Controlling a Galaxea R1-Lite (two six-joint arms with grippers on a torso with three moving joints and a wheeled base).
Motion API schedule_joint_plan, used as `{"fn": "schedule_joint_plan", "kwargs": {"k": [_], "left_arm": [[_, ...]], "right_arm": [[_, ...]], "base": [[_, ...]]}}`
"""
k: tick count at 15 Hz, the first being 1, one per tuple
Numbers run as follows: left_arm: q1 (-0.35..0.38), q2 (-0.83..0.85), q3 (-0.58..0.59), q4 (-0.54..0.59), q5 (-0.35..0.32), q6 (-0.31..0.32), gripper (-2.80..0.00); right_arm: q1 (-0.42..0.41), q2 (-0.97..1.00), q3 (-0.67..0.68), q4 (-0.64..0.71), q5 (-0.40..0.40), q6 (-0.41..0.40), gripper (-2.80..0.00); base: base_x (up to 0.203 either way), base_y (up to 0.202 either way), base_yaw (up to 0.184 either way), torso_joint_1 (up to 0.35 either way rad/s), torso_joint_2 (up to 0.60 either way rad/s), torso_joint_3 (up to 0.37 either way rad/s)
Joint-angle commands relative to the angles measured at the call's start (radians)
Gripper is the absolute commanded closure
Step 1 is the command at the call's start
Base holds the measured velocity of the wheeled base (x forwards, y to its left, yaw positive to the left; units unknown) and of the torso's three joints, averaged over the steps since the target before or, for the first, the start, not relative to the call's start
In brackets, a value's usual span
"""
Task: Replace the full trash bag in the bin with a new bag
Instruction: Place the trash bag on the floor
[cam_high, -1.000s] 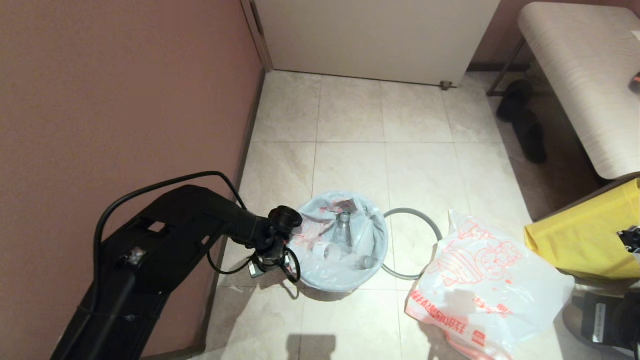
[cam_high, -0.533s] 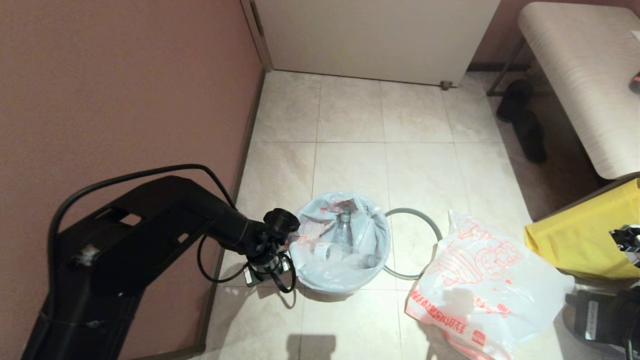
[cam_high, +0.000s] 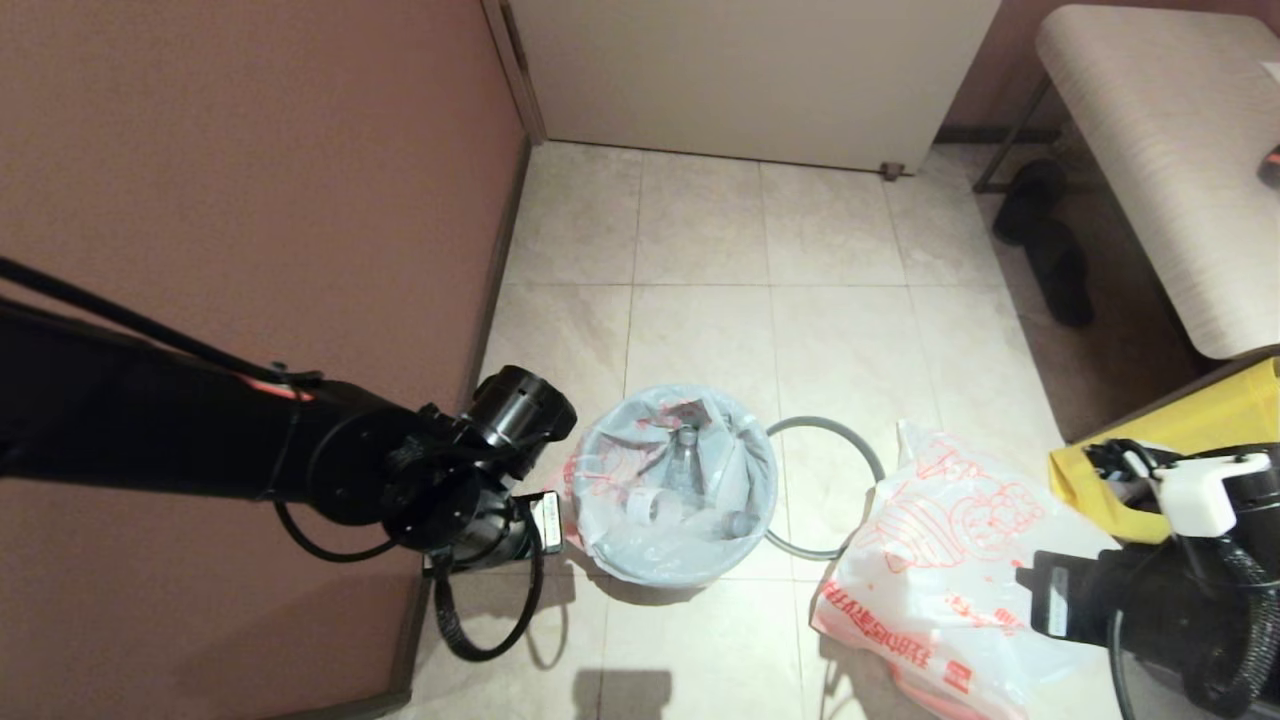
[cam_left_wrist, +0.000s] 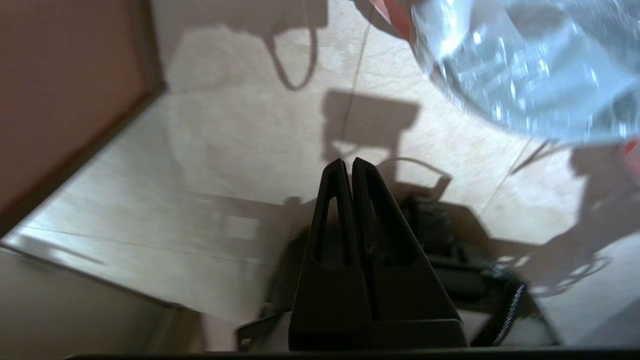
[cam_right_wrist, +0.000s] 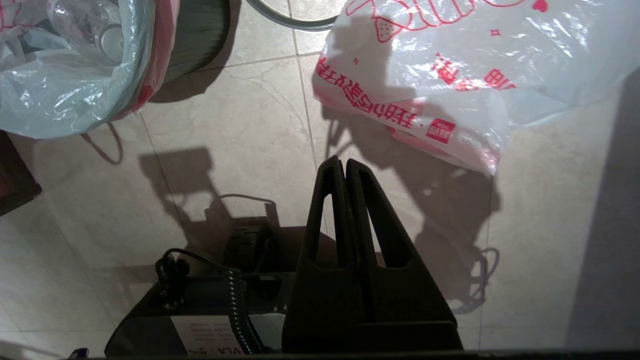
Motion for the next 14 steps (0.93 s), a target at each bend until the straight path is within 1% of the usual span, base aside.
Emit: {"fn": "schedule_joint_plan", "kwargs": {"k": [1, 2, 3, 4, 6, 7, 8, 9, 11, 12, 13, 14], "left_arm": [[-0.067, -0.183, 0.021, 0.052, 0.075, 0.056, 0.0], [-0.087, -0.217, 0.018, 0.06, 0.11, 0.095, 0.0], [-0.107, -0.25, 0.008, 0.074, 0.159, 0.147, 0.0], [-0.115, -0.27, -0.011, 0.095, 0.23, 0.2, 0.0], [-0.11, -0.328, -0.066, 0.161, 0.334, 0.282, 0.0], [-0.082, -0.358, -0.116, 0.208, 0.366, 0.323, 0.0], [-0.04, -0.386, -0.167, 0.27, 0.388, 0.346, 0.0], [-0.014, -0.423, -0.19, 0.326, 0.402, 0.359, 0.0], [0.027, -0.482, -0.21, 0.372, 0.41, 0.383, 0.0], [0.048, -0.517, -0.234, 0.398, 0.412, 0.416, 0.0], [0.076, -0.551, -0.264, 0.439, 0.428, 0.448, 0.0], [0.111, -0.578, -0.28, 0.46, 0.47, 0.465, 0.0]], "right_arm": [[0.003, 0.158, -0.008, -0.072, 0.01, 0.003, 0.0], [0.003, 0.212, -0.015, -0.133, 0.019, 0.002, 0.0], [0.002, 0.254, -0.029, -0.186, 0.03, 0.003, 0.0], [0.001, 0.291, -0.055, -0.209, 0.055, 0.003, 0.0], [0.008, 0.34, -0.113, -0.22, 0.087, 0.004, 0.0], [0.017, 0.363, -0.135, -0.222, 0.09, 0.011, 0.0], [0.026, 0.389, -0.156, -0.224, 0.094, 0.025, 0.0], [0.036, 0.41, -0.166, -0.226, 0.1, 0.029, 0.0], [0.039, 0.454, -0.17, -0.264, 0.103, 0.018, 0.0], [0.039, 0.483, -0.171, -0.299, 0.104, 0.015, 0.0], [0.039, 0.518, -0.174, -0.336, 0.107, 0.013, 0.0], [0.042, 0.558, -0.183, -0.369, 0.113, 0.013, 0.0]], "base": [[0.0, 0.0, 0.0, 0.0, 0.0, 0.0], [0.0, 0.0, 0.0, 0.0, 0.0, 0.0], [0.0, 0.0, 0.0, 0.0, 0.0, 0.0], [0.0, 0.0, 0.0, 0.0, 0.0, 0.0], [0.0, 0.0, 0.0, 0.0, 0.0, 0.0], [0.0, 0.0, 0.0, 0.0, 0.0, 0.0], [0.0, 0.0, 0.0, 0.0, 0.0, 0.0], [0.0, 0.0, 0.0, 0.0, 0.0, 0.0], [0.0, 0.0, 0.0, 0.0, 0.0, 0.0], [0.0, 0.0, 0.0, 0.0, 0.0, 0.0], [0.0, 0.0, 0.0, 0.0, 0.0, 0.0], [0.0, 0.0, 0.0, 0.0, 0.0, 0.0]]}}
